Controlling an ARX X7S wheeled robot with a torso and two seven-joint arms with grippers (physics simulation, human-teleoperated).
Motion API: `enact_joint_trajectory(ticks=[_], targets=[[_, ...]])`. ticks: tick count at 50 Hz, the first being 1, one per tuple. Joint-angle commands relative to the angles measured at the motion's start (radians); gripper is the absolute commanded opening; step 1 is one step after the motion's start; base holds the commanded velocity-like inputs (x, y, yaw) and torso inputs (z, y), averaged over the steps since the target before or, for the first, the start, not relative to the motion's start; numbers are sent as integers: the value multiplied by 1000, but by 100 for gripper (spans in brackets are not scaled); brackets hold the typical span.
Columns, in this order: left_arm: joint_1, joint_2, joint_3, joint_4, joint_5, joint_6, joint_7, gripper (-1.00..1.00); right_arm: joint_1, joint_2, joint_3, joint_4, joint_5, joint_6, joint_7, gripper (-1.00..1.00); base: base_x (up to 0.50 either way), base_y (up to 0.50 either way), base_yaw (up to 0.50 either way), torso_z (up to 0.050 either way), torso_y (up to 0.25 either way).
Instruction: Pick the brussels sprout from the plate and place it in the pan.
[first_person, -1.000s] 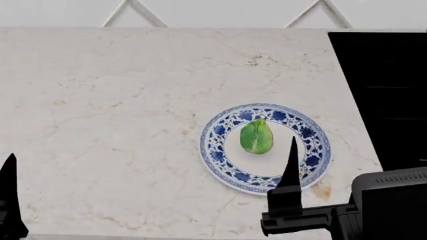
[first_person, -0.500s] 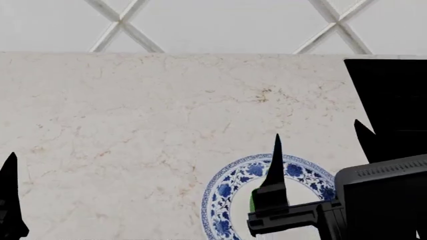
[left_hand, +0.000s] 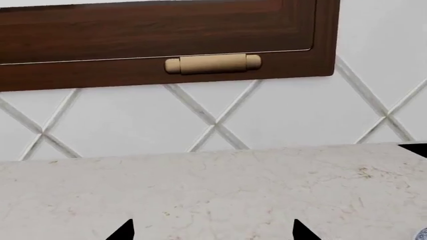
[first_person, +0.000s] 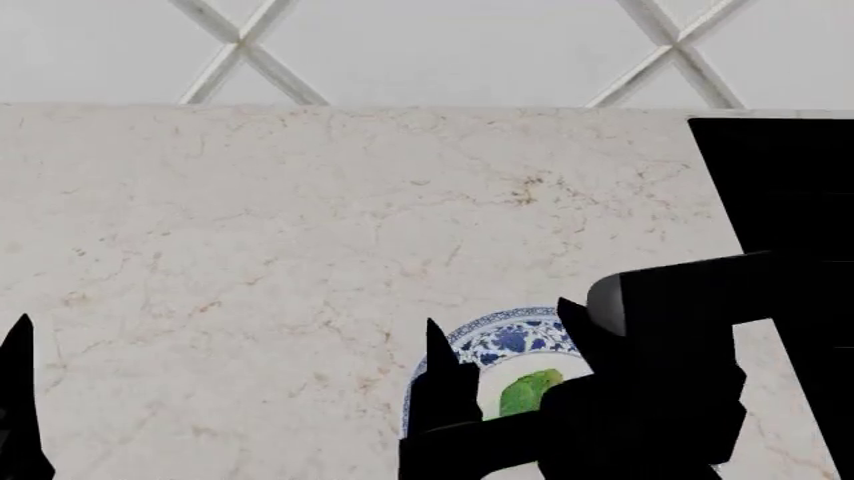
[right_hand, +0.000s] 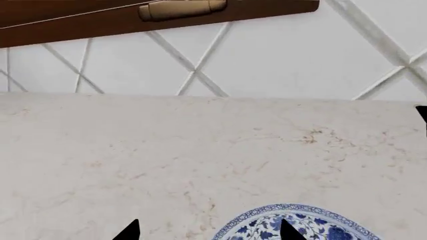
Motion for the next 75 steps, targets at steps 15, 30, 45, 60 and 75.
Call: enact_joint_trajectory(ticks=[15,30,45,60,75], targets=[[19,-8,-4,-22,-11,32,17,100,113,100,-261,249,-84,35,91,100,0,0,0,0,0],[41,-12,-13,-10,-31,36,7,100,56,118,-308,238,-99,6,105,100,0,0,0,0,0],[52,-17,-21,-2,-49,45,0,100,54,127,-376,256,-152,-23,63,100,0,0,0,0,0],[30,-20,-16,18,-94,29,-33,100,118,149,-465,324,-273,-73,-27,100,0,0,0,0,0],[42,-29,-26,36,-129,28,-60,100,76,151,-503,313,-276,-87,-37,100,0,0,0,0,0]])
